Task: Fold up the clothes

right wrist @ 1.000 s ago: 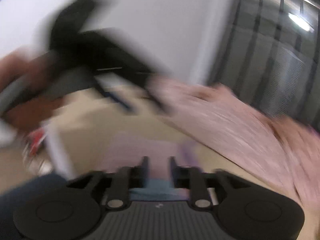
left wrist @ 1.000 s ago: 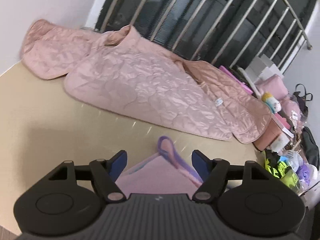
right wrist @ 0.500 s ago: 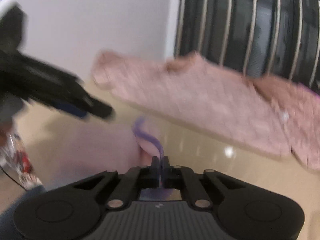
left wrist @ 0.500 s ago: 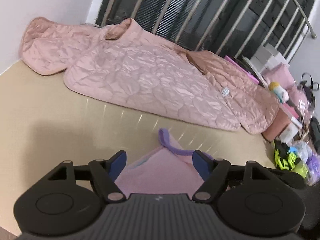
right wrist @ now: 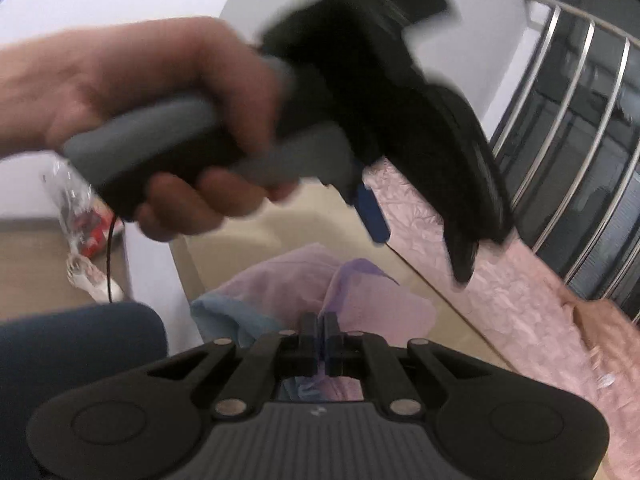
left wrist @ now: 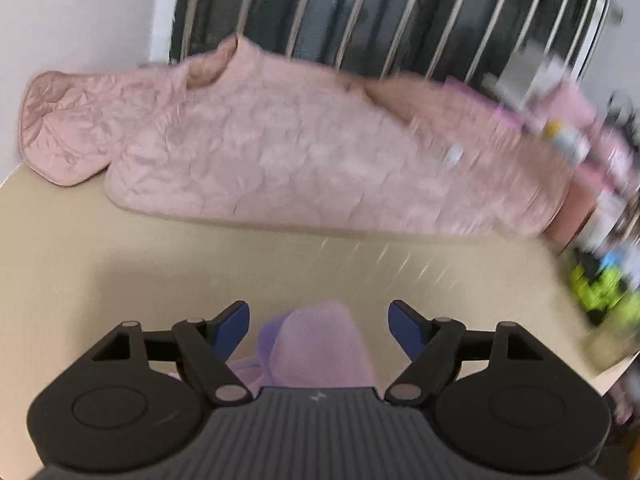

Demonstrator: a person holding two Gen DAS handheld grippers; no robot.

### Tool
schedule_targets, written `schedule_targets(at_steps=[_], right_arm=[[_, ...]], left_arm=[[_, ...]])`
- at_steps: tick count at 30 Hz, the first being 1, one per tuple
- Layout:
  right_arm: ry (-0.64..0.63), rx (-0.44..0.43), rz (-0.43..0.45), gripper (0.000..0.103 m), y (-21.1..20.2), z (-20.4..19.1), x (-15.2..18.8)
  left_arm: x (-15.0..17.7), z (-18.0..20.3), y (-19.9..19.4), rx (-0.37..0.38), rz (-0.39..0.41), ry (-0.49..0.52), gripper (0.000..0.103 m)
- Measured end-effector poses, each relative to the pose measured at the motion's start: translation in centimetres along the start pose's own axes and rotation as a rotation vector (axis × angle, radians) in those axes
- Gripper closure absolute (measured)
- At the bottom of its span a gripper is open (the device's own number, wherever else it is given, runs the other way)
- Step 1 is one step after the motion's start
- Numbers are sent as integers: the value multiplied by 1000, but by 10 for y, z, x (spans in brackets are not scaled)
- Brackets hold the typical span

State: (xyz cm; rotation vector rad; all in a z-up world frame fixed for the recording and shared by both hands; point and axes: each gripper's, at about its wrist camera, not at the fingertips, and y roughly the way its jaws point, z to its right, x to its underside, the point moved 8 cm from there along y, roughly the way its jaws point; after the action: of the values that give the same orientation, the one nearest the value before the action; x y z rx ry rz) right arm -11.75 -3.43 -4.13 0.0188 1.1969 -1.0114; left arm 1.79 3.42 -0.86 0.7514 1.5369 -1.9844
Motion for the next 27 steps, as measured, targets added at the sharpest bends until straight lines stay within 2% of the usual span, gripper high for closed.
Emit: schedule_targets(at_steps=[1,4,5,6,8,9,12,15,17,19,20,21,23,24,27], right_arm=[[0,4,-6,100,-1,-1,0],[25,25,-28,83,-5,1,1],[70,13,-7,70,-12,4,0],[126,-8,24,51,-21,8,-1],[306,-48,70,31,-34,24,1],[403,-68,92,29,-40,34,3],[662,-76,39,29,-27,58,17],[783,-86,-30,34,-5,65,31],[764,-123,-78,39,5,56,37],[716,-125,-78,50,7,48,36],[690,-123,-75,61,7,45,34],[653,-115,-71,69,6,44,33],[569,-95,-66,77,1,44,31],[529,-86,-68,81,0,48,31],[441,-62,-95,84,-1,73,39]], left_arm=[[3,-1,1,-22,-6,25,25],[18,-16,-9,-39,2,23,25],[24,-22,-8,-68,-17,22,24],[31,-28,-7,-97,-35,21,24],[39,-36,-9,-131,-43,11,24],[42,-39,-11,-140,-37,4,21],[50,-45,-16,-166,-22,-17,16],[56,-43,-12,-178,-39,-26,16],[58,-39,-13,-152,-27,-45,18],[59,-30,-14,-101,-3,-35,34],[59,-26,-16,-67,5,-50,64],[60,-24,-15,-37,7,-84,75],[61,-19,-14,18,11,-142,77],[59,-13,-12,16,13,-129,79],[54,4,-3,49,19,-186,80]])
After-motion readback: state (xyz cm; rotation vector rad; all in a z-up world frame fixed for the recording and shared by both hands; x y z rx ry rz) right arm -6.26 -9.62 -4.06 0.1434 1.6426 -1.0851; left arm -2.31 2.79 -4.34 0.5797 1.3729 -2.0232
